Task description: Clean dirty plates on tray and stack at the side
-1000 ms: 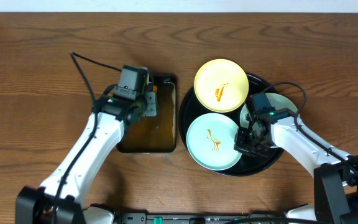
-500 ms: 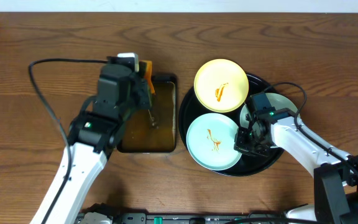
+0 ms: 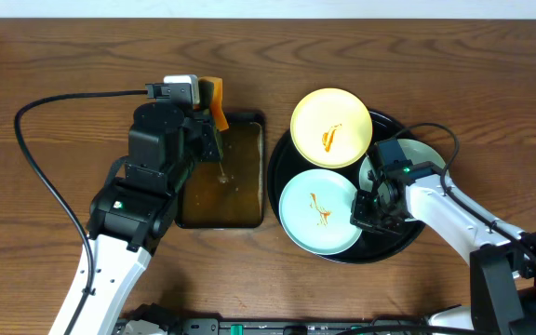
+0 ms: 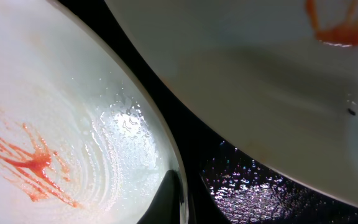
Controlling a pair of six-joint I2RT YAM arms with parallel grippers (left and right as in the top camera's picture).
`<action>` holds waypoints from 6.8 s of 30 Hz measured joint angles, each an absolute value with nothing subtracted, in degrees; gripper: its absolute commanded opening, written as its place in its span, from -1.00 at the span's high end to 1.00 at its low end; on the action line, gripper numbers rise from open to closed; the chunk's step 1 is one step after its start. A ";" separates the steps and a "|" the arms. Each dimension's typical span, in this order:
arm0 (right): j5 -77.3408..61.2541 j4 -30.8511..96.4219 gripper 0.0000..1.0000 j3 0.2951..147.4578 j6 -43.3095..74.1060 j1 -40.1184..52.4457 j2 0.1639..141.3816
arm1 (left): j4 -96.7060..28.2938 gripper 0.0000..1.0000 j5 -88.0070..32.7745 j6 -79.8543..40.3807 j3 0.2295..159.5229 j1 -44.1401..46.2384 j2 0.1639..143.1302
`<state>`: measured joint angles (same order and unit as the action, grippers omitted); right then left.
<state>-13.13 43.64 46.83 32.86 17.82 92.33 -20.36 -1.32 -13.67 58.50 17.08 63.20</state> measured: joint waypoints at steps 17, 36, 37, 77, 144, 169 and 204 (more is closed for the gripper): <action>-13.13 43.64 0.97 46.83 32.86 17.82 92.33 | -19.09 0.85 -1.32 -13.65 58.50 17.08 63.20; -13.13 43.64 0.97 46.83 32.86 17.82 92.33 | -24.60 0.85 -1.30 -16.73 58.50 17.08 71.26; -13.13 43.64 0.97 46.83 32.86 17.82 92.33 | -26.09 0.85 -1.32 -17.26 58.50 17.08 73.76; -13.15 43.64 0.97 46.83 32.86 17.82 92.33 | -29.98 0.85 -19.25 -16.82 62.11 27.88 85.38; -13.69 45.06 0.94 47.18 32.86 17.85 92.25 | -30.89 0.84 -1.08 -15.22 63.09 40.29 95.55; -14.66 39.03 0.98 46.52 32.80 20.62 92.40 | -38.54 0.85 5.04 -16.99 61.82 22.26 94.04; 18.57 39.46 0.98 46.89 12.51 21.28 69.41 | -37.21 0.84 4.40 -17.78 61.43 22.28 95.53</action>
<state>18.57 39.46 46.89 12.51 21.28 69.41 -37.21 4.40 -17.78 61.43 22.28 95.53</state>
